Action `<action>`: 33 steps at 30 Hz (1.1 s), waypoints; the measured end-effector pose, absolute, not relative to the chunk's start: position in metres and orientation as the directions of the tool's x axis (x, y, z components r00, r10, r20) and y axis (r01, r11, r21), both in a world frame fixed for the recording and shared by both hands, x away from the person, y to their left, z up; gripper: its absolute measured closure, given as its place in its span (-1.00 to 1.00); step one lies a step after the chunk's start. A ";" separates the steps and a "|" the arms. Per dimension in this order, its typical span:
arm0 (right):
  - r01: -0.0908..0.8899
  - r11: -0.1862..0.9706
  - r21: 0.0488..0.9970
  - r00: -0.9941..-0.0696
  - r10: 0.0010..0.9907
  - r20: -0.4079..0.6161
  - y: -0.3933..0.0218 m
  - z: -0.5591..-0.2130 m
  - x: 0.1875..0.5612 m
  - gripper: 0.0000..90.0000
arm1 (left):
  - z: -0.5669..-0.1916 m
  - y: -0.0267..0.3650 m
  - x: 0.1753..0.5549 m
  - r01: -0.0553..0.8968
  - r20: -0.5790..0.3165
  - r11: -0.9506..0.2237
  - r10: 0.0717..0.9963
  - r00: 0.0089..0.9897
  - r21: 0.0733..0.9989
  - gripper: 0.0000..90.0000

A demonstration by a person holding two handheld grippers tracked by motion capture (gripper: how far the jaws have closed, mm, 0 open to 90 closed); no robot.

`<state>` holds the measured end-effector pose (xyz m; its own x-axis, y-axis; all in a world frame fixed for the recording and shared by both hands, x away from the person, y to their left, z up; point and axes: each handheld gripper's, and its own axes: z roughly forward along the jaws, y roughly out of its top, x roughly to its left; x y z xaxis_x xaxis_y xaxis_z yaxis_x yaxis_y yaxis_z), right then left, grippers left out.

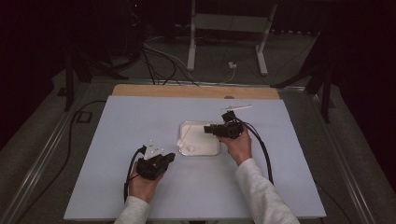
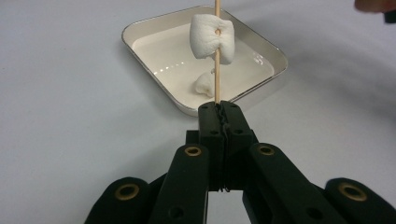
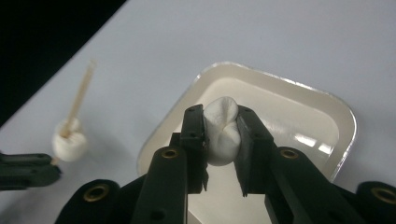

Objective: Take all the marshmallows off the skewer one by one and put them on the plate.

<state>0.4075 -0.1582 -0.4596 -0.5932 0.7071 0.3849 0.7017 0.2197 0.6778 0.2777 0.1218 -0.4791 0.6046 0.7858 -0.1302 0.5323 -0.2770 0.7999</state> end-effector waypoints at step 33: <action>0.694 0.191 0.694 -0.650 0.582 0.489 -0.135 -0.459 0.390 -0.78 | -0.477 0.122 0.278 0.536 -0.149 -0.248 0.793 0.591 0.807 1.00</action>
